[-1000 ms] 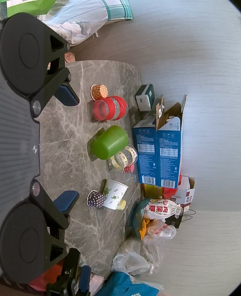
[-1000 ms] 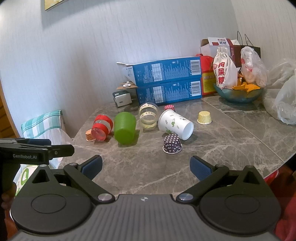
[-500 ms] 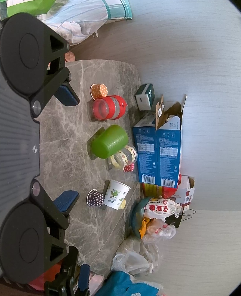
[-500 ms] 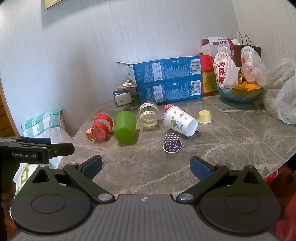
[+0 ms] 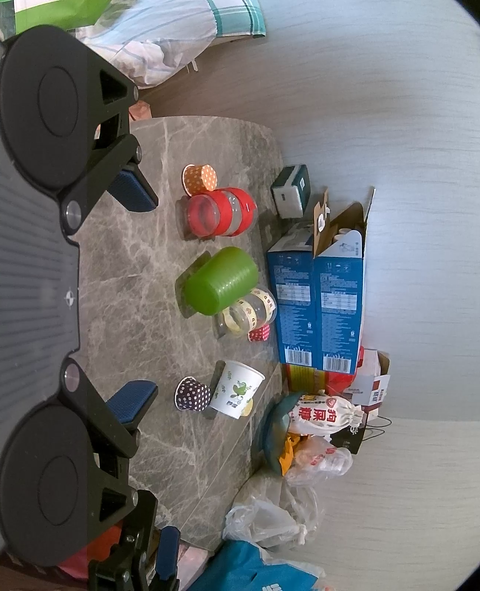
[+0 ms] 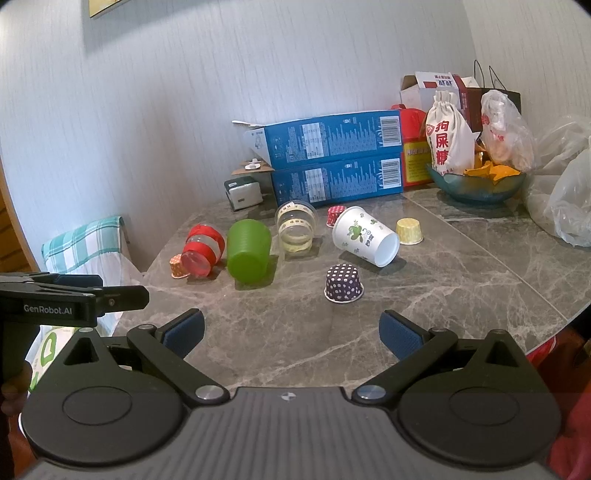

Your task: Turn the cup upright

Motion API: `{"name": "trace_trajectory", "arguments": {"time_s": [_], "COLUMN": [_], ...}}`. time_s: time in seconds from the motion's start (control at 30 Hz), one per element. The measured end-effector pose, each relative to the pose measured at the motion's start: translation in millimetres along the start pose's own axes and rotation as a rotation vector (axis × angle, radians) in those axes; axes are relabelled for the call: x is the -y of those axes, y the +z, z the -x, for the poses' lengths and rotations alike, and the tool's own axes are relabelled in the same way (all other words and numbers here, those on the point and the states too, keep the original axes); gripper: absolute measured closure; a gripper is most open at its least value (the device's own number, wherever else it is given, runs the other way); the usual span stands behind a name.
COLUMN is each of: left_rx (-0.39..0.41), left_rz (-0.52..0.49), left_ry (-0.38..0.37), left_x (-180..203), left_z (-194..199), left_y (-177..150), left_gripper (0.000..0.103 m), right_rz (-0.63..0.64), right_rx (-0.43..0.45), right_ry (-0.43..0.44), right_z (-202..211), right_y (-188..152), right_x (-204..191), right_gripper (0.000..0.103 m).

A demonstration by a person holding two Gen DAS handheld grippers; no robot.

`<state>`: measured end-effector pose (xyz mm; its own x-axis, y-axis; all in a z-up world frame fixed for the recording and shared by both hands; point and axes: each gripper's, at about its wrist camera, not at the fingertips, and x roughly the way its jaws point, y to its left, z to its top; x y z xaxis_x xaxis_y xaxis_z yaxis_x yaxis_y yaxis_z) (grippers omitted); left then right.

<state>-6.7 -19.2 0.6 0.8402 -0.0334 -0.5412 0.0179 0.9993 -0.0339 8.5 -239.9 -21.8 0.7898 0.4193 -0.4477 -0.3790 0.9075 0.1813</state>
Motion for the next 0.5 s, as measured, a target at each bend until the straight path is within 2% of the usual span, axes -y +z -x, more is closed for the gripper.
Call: {"name": "trace_trajectory", "arguments": {"time_s": [0.33, 0.5], "left_rx": [-0.021, -0.032], "left_rz": [0.012, 0.018], "left_ry": [-0.021, -0.032], "left_x": [-6.6, -11.0], "left_z": [-16.6, -27.2], "left_y": [2.6, 10.5], "left_gripper": [0.004, 0.004], "right_rz": [0.031, 0.039], "right_rx": [0.005, 0.059], "right_ry": [-0.004, -0.04], "right_z": [-8.3, -15.5], "right_y": [3.4, 7.7], "right_x": [0.7, 4.1], "right_gripper": [0.001, 0.001]}}
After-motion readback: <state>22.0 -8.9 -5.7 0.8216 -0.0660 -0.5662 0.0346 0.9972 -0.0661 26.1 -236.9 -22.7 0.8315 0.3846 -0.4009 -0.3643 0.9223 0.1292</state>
